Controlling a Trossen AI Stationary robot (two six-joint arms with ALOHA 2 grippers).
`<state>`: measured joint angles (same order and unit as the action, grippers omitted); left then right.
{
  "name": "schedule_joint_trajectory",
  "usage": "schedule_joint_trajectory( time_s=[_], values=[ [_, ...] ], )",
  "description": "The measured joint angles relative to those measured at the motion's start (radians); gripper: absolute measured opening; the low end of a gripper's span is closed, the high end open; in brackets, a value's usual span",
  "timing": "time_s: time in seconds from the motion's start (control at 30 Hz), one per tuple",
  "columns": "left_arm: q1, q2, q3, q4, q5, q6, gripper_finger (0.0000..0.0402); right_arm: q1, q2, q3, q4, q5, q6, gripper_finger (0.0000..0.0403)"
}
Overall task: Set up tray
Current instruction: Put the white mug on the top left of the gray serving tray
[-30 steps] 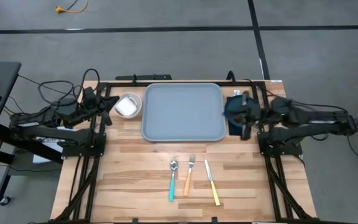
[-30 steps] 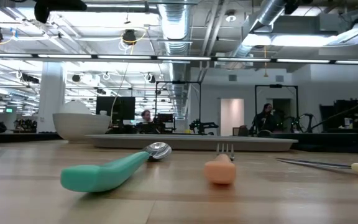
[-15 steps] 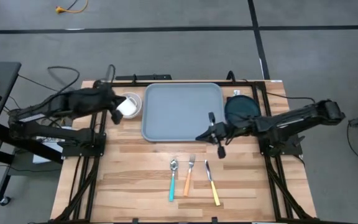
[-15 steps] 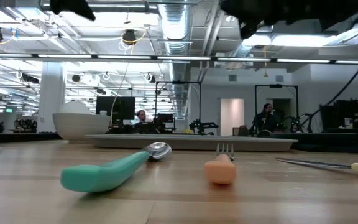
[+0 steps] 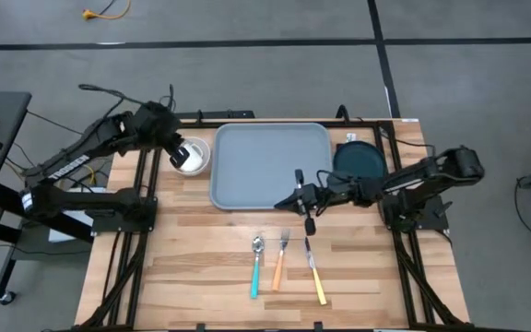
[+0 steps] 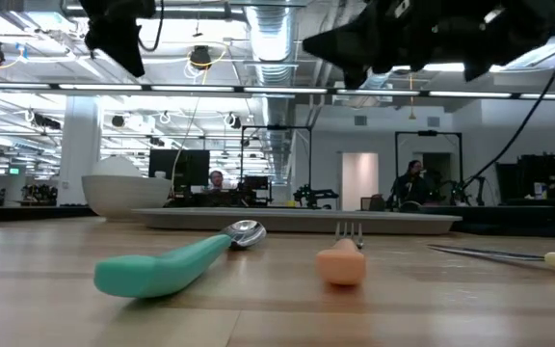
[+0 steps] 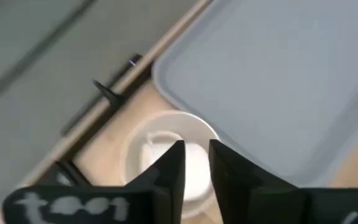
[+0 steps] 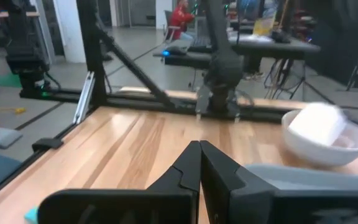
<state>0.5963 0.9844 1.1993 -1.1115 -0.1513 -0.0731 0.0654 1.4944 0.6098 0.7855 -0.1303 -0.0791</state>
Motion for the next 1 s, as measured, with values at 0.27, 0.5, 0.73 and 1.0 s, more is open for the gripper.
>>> schedule_joint_trajectory(
  time_s=[0.27,0.5,0.73,1.0],
  values=[
    [0.208,-0.001,-0.081,-0.059,0.362,0.066,0.0101,-0.047,0.055,0.003,0.14,0.001,0.034,0.0],
    [0.337,0.0,-0.221,0.045,0.354,0.066,0.0101,-0.046,0.055,0.003,0.135,-0.003,0.036,0.0],
    [0.441,-0.001,-0.289,0.137,0.335,0.079,0.01,-0.046,0.055,0.003,0.135,-0.003,0.021,0.0],
    [0.493,0.038,-0.321,0.142,0.321,0.098,0.01,-0.046,0.055,0.003,0.135,-0.003,0.003,0.0]
  ],
)
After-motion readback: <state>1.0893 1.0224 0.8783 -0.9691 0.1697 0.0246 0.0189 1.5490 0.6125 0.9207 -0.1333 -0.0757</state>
